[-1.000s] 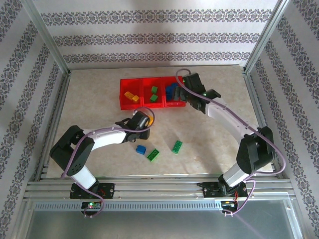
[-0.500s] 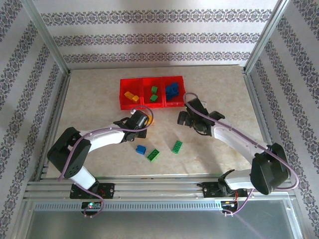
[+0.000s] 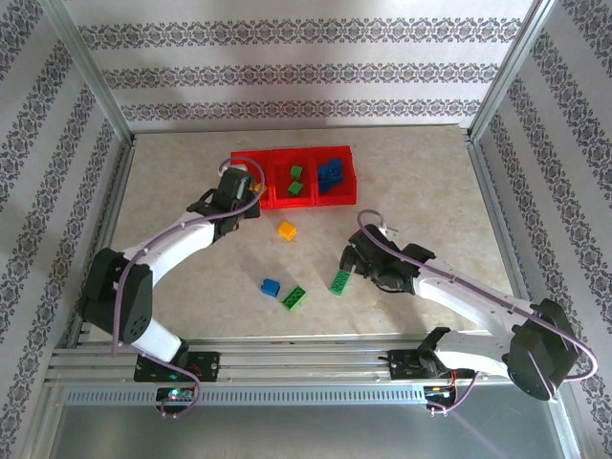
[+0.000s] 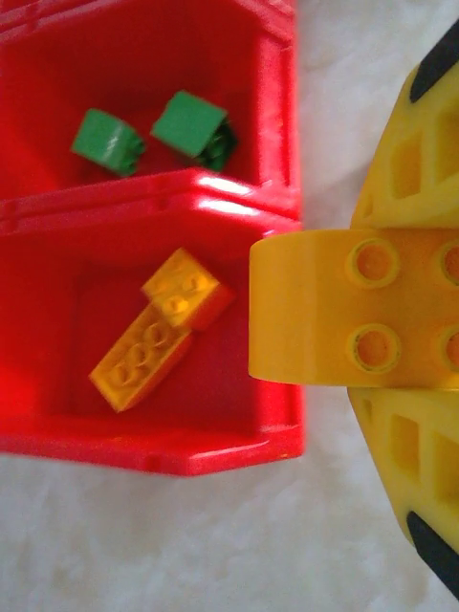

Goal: Sort the legos into containers by color
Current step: Pick up the lego from the center of the table, then place the lego in the container.

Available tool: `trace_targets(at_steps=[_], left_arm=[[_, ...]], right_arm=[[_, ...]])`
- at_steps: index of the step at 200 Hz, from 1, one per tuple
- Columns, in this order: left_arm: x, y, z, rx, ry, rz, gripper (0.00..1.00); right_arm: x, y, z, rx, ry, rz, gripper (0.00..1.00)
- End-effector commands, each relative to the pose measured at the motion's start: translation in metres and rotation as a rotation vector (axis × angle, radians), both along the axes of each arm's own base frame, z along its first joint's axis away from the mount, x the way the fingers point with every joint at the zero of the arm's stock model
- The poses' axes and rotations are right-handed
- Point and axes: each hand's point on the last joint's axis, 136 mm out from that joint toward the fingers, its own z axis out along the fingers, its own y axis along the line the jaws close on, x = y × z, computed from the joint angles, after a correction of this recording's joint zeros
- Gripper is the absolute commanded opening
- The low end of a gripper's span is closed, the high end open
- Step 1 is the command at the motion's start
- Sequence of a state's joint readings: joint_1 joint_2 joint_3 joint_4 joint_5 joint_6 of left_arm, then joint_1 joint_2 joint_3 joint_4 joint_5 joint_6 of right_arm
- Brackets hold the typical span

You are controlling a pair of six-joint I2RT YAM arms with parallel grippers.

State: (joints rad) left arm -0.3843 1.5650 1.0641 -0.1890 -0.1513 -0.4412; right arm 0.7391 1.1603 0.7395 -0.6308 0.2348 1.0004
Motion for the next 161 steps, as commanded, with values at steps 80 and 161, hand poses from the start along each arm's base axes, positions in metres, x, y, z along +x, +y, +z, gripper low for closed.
trace_targets(at_steps=[80, 161], left_arm=[[0.105, 0.018, -0.006, 0.059, 0.004, 0.032, 0.20], [0.145, 0.022, -0.042, 0.078, 0.079, 0.038, 0.21]], right_arm=[[-0.030, 0.022, -0.031, 0.032, 0.116, -0.021, 0.86], [-0.040, 0.034, -0.049, 0.020, 0.188, -0.001, 0.83]])
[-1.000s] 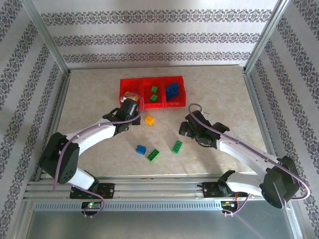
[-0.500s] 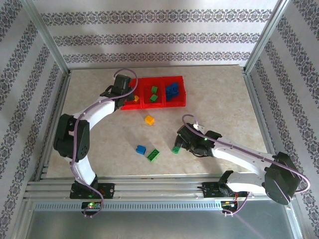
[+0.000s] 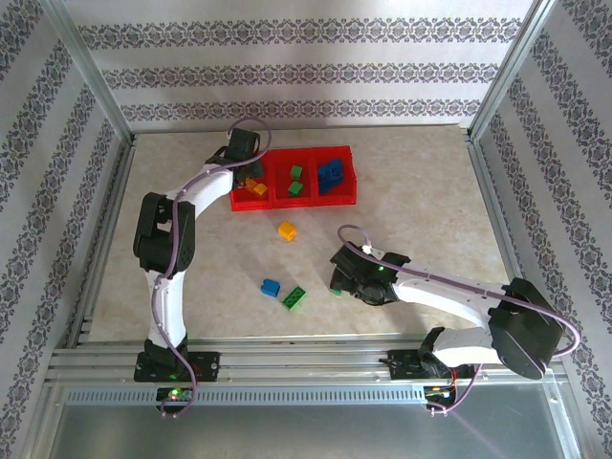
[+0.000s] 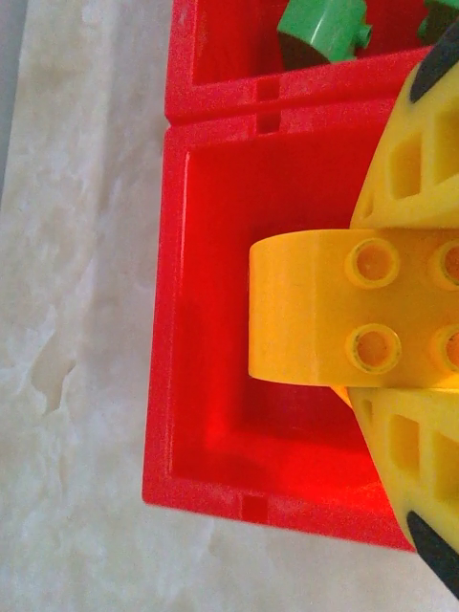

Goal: Sort the legos into containers by color
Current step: Place the lego in the container.

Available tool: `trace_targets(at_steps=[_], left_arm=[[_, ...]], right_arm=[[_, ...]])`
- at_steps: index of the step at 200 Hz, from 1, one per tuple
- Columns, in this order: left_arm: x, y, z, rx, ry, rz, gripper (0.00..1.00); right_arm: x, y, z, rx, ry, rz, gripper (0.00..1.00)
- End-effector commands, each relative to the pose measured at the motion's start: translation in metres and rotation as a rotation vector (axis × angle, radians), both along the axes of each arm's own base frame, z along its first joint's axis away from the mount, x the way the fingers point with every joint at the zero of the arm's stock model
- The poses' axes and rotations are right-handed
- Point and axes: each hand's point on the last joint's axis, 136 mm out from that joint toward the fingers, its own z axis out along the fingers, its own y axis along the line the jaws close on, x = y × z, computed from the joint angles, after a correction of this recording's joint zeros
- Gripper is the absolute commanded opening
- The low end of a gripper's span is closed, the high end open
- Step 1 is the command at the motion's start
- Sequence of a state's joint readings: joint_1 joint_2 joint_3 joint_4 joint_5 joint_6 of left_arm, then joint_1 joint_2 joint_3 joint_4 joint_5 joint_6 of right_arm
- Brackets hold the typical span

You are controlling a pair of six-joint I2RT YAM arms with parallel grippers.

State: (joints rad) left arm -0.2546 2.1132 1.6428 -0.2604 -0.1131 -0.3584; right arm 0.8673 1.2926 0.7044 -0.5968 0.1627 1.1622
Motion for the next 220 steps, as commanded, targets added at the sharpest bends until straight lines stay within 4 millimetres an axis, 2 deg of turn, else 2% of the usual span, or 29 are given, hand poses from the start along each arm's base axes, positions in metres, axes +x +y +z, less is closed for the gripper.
trace_targets(at_steps=[1, 56, 101, 171, 220], left_arm=[[0.005, 0.008, -0.004, 0.031, 0.035, -0.006, 0.21], [0.010, 0.006, -0.016, 0.027, 0.061, -0.006, 0.31], [0.009, 0.003, -0.014, 0.008, 0.059, -0.012, 0.41], [0.002, 0.005, 0.015, -0.002, 0.011, -0.011, 0.50], [-0.016, 0.010, 0.052, -0.033, -0.068, 0.001, 0.60]], right_arm=[[-0.005, 0.005, -0.006, 0.006, 0.028, -0.007, 0.82], [-0.005, 0.014, -0.014, 0.000, 0.047, 0.016, 0.79], [-0.003, 0.017, -0.018, 0.000, 0.046, 0.016, 0.77], [0.002, 0.027, -0.015, 0.007, 0.036, 0.042, 0.74], [0.002, 0.028, -0.019, -0.002, 0.048, 0.039, 0.72]])
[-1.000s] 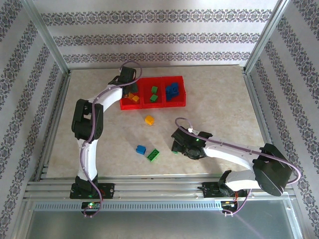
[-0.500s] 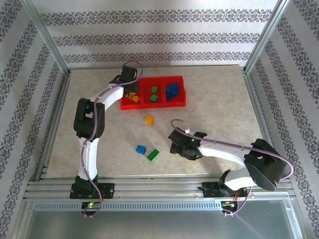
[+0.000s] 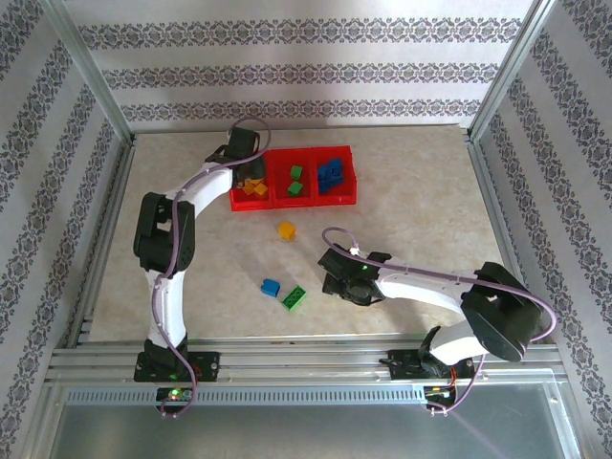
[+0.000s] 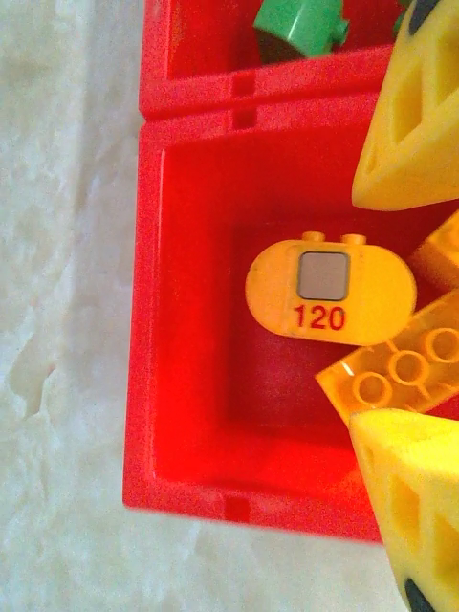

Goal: Sort the legos into containers by color
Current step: Place the lego in the container, then pick up the lego from the bottom-center of the table.

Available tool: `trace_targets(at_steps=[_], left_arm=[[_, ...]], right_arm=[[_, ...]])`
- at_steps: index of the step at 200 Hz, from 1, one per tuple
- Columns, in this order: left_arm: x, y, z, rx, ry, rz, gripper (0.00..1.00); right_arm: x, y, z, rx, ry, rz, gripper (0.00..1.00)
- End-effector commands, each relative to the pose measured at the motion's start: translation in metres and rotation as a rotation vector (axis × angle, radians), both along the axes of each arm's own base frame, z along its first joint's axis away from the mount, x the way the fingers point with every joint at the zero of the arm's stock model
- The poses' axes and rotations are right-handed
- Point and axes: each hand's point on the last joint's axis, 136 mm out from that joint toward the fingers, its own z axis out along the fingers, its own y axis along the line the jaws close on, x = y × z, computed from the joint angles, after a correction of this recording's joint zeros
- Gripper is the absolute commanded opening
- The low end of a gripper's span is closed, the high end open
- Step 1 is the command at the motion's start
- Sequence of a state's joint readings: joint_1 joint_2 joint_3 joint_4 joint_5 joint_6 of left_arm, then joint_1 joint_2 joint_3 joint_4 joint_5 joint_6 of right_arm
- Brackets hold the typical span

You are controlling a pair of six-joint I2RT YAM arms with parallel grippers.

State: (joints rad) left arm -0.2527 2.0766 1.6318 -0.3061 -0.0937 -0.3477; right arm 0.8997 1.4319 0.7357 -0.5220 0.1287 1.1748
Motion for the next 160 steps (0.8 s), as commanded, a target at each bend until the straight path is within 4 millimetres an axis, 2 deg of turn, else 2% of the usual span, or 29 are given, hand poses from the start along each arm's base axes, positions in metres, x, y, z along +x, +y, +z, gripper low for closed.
trace_targets(at_steps=[1, 24, 84, 118, 149, 160], left_arm=[[-0.006, 0.010, 0.045, -0.033, -0.092, 0.021, 0.61], [-0.020, 0.014, 0.061, -0.046, -0.127, 0.028, 0.67], [-0.062, 0.027, 0.091, -0.052, -0.188, 0.044, 0.72], [-0.087, 0.039, 0.102, -0.052, -0.219, 0.087, 0.85], [-0.106, 0.049, 0.104, -0.055, -0.234, 0.125, 0.99], [-0.112, 0.053, 0.104, -0.050, -0.241, 0.140, 1.00]], right_arm=[[0.001, 0.005, 0.002, -0.001, 0.000, 0.009, 0.71], [0.002, 0.005, 0.002, -0.001, -0.001, 0.006, 0.70], [0.002, 0.004, 0.017, 0.015, -0.017, -0.003, 0.68], [0.005, 0.008, 0.024, 0.029, -0.030, -0.008, 0.68], [0.008, 0.011, 0.018, 0.011, -0.018, -0.008, 0.67], [0.009, 0.014, 0.017, 0.010, -0.012, -0.003, 0.67]])
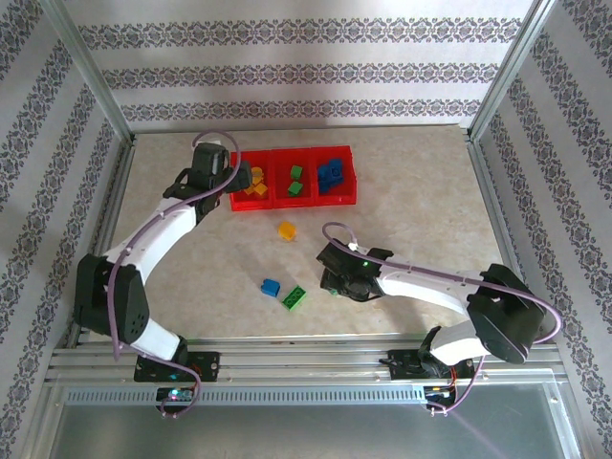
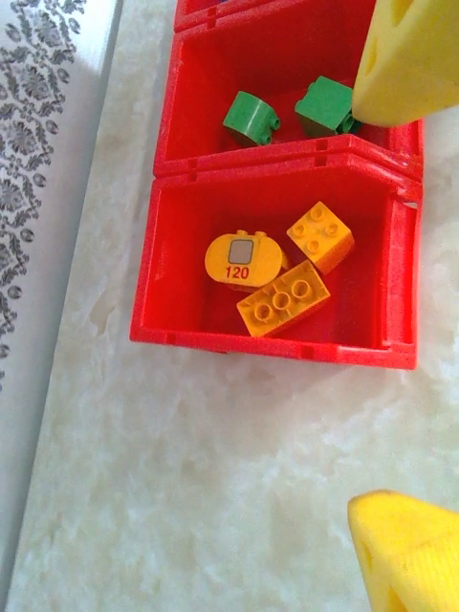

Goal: Sort the legos into containers by color
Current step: Pick up the lego from the bottom-center of the table.

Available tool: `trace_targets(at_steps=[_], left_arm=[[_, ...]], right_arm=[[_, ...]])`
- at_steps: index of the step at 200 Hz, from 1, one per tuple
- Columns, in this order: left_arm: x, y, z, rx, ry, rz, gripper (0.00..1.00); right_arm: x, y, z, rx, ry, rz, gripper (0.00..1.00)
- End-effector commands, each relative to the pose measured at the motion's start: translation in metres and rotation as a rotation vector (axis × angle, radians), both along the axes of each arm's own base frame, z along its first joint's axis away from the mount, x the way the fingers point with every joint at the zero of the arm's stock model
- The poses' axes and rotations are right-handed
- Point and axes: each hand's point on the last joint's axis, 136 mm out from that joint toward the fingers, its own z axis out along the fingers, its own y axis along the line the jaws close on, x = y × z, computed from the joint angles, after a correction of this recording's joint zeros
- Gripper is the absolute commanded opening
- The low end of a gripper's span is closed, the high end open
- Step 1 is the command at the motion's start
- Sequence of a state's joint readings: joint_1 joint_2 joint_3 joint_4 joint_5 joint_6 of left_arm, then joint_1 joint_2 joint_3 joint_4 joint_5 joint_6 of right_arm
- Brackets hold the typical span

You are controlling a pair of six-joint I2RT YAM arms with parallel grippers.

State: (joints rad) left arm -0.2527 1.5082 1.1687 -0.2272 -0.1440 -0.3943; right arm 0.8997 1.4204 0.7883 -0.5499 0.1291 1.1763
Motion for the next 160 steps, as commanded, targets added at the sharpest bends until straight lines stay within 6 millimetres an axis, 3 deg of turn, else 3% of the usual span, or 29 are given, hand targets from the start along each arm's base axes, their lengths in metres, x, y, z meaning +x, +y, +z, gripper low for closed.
trace_targets(at_steps=[1, 37, 98, 160], left_arm=[[-0.007, 0.017, 0.011, -0.007, -0.052, 0.074, 1.00], [-0.022, 0.025, 0.009, -0.004, -0.070, 0.100, 1.00], [-0.029, 0.027, 0.001, -0.008, -0.064, 0.101, 1.00], [-0.031, 0.028, -0.006, -0.004, -0.051, 0.103, 1.00]], right_arm=[[0.002, 0.005, 0.000, -0.019, 0.011, -0.001, 0.67], [0.008, 0.010, -0.006, -0.045, 0.017, 0.013, 0.66], [0.012, 0.019, -0.025, -0.087, 0.068, 0.044, 0.59], [0.014, 0.019, -0.027, -0.120, 0.071, 0.079, 0.41]])
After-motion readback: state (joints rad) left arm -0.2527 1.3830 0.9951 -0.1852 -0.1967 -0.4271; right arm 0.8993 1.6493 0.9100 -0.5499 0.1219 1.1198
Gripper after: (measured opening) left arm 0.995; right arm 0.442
